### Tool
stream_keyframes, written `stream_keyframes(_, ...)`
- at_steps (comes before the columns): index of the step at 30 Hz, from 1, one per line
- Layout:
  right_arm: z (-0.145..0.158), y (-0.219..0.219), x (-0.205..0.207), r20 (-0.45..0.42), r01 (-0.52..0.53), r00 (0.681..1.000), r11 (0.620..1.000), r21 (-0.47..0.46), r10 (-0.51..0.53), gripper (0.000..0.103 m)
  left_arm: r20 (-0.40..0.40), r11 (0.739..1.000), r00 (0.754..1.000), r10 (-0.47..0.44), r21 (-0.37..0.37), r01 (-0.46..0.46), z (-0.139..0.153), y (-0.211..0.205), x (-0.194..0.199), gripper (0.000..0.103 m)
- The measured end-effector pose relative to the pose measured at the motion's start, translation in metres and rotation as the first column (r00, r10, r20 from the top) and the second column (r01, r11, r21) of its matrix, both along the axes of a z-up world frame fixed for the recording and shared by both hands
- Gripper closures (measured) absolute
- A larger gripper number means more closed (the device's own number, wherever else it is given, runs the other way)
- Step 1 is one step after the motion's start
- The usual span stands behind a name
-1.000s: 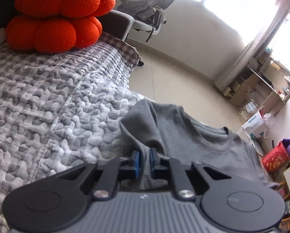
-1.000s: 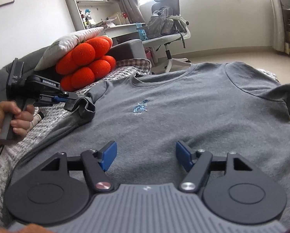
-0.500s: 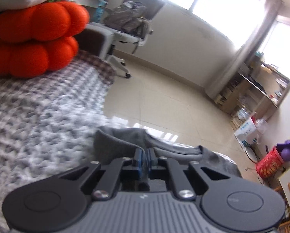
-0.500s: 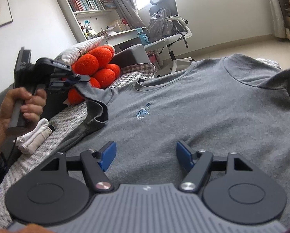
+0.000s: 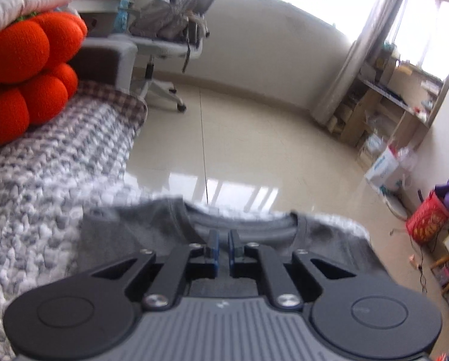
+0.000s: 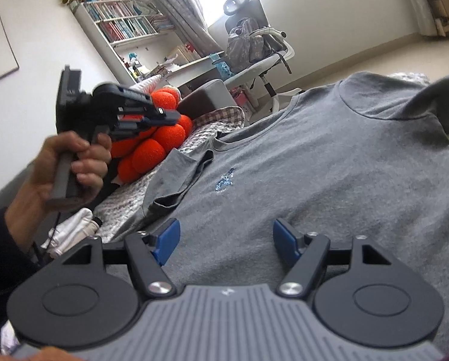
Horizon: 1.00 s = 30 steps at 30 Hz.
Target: Fold clothes
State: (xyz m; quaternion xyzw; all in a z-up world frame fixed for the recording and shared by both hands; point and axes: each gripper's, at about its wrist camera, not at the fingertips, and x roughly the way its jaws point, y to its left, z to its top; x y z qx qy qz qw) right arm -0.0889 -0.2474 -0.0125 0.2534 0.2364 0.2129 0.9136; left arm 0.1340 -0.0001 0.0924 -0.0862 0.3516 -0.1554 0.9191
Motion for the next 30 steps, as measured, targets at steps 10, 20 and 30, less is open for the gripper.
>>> stream_keyframes(10,0.000,-0.004,-0.002,0.002,0.000,1.000,0.999,0.035,0.000,0.031,-0.006,0.982,0.992,-0.124,0.145,0.124,-0.029,0.044,-0.085,0.073)
stream_keyframes(20,-0.002,-0.005,-0.002,0.000,0.016,1.000,0.999,0.036,-0.016,0.032,0.030,0.899,0.955,-0.295,0.348,0.267,-0.045,0.041,-0.149,0.052)
stream_keyframes(30,-0.003,-0.006,-0.001,0.003,0.017,1.000,0.998,0.059,-0.017,0.033,0.024,0.811,0.941,-0.336,0.515,0.277,-0.054,-0.004,-0.130,0.036)
